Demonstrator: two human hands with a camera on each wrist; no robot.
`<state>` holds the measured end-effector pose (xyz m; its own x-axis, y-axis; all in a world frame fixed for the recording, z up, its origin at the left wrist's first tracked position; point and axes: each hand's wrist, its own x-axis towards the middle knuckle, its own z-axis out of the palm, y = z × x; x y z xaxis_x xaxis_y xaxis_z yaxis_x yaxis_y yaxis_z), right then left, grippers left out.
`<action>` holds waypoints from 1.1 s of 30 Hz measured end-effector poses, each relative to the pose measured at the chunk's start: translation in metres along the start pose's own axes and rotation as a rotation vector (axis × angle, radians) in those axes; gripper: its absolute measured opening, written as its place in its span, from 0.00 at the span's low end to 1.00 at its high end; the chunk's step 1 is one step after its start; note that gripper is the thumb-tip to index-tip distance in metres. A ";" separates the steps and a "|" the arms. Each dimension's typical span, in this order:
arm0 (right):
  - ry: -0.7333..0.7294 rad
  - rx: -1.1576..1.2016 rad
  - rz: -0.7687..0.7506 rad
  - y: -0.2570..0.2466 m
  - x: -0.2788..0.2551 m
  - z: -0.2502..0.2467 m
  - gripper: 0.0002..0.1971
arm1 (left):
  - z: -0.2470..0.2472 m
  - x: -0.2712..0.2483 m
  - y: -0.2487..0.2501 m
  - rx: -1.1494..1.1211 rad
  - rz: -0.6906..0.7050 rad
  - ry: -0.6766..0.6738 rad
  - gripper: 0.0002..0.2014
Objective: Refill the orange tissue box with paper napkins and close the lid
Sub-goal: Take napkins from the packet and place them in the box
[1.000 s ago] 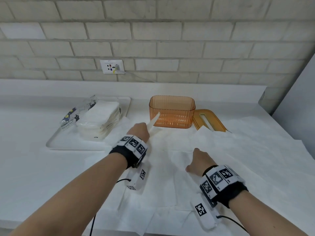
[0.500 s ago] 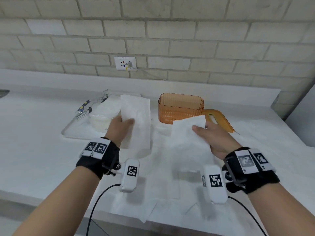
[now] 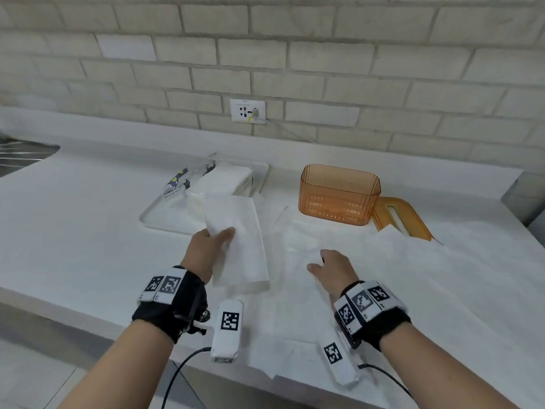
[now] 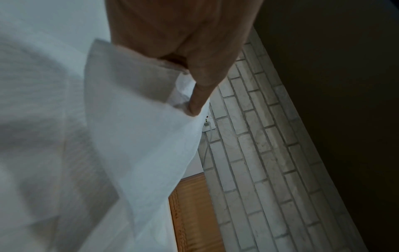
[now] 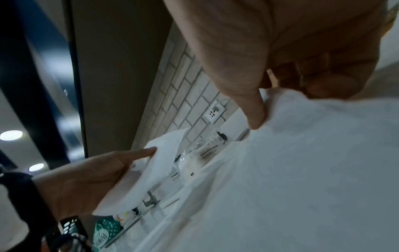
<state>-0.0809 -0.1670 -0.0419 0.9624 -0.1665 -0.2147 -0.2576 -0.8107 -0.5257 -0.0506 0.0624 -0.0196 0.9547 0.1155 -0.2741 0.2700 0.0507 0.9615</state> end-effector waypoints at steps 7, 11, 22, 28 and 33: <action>-0.038 -0.050 0.161 -0.005 -0.006 0.004 0.30 | -0.013 0.005 -0.009 -0.028 -0.021 -0.015 0.05; -0.036 0.010 0.236 -0.006 -0.007 0.007 0.25 | -0.016 0.009 -0.013 -0.053 -0.040 -0.040 0.05; 0.133 0.580 0.027 -0.022 -0.026 -0.057 0.12 | -0.023 0.019 -0.018 -0.111 -0.046 -0.101 0.11; 0.219 0.680 -0.139 -0.049 -0.029 -0.092 0.13 | -0.012 0.015 -0.017 -0.129 -0.059 -0.217 0.10; 0.254 0.488 -0.174 -0.061 -0.025 -0.093 0.11 | -0.005 0.010 -0.015 -0.168 -0.070 -0.306 0.11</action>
<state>-0.0813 -0.1657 0.0725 0.9692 -0.2323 0.0812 -0.0461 -0.4955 -0.8674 -0.0458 0.0681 -0.0369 0.9348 -0.1950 -0.2970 0.3360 0.2134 0.9174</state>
